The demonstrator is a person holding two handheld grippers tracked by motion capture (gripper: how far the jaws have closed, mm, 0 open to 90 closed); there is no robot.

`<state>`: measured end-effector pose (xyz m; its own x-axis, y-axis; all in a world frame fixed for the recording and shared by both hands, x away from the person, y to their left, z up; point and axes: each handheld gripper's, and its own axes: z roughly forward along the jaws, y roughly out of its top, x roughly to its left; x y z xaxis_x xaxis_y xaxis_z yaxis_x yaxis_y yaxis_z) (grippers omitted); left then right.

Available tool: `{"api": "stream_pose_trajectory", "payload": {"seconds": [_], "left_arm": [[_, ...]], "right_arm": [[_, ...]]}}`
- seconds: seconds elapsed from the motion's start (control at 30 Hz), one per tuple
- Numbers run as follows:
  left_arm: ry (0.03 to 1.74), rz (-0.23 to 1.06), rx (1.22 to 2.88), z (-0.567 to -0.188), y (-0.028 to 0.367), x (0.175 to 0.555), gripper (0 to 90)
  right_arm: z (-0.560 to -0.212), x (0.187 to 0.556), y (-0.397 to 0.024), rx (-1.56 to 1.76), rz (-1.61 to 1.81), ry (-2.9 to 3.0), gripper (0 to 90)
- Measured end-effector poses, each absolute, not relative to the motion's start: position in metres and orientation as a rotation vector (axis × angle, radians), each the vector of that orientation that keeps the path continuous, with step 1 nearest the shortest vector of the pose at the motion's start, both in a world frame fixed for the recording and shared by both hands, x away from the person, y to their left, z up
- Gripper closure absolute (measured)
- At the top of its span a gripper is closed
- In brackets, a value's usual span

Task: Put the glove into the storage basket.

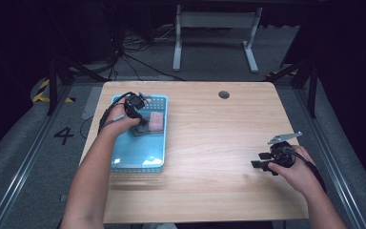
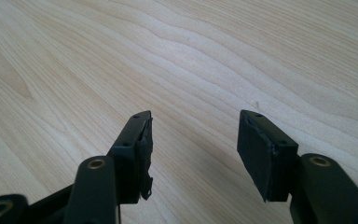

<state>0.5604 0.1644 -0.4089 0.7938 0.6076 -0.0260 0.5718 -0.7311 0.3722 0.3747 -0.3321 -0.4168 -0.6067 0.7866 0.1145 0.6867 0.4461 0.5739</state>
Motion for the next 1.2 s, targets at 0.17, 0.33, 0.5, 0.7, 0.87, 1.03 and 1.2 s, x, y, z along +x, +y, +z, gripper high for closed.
{"api": "stream_pose_trajectory", "payload": {"seconds": [0.17,0.33,0.5,0.7,0.87,1.03,1.2], "left_arm": [[0.932,0.135,2.61,-0.414,0.165,0.562,66.1],[0.925,0.15,2.617,-0.416,0.165,0.563,59.1],[0.93,0.167,2.592,-0.413,0.165,0.562,49.5],[0.923,0.183,2.52,-0.399,0.167,0.553,46.7],[0.889,0.238,2.482,-0.378,0.164,0.536,47.5],[0.854,0.243,2.421,-0.352,0.157,0.511,47.4],[0.827,0.241,2.395,-0.332,0.151,0.484,47.8]], "right_arm": [[-0.416,0.374,-0.332,1.301,0.894,2.519,45.1],[-0.415,0.373,-0.335,1.303,0.894,2.515,44.7],[-0.415,0.373,-0.334,1.307,0.894,2.513,44.5],[-0.416,0.377,-0.333,1.302,0.899,2.525,44.3],[-0.417,0.384,-0.329,1.281,0.899,2.545,44.3],[-0.415,0.391,-0.32,1.245,0.917,2.564,44.2],[-0.415,0.397,-0.314,1.22,0.923,2.582,44.0]]}}
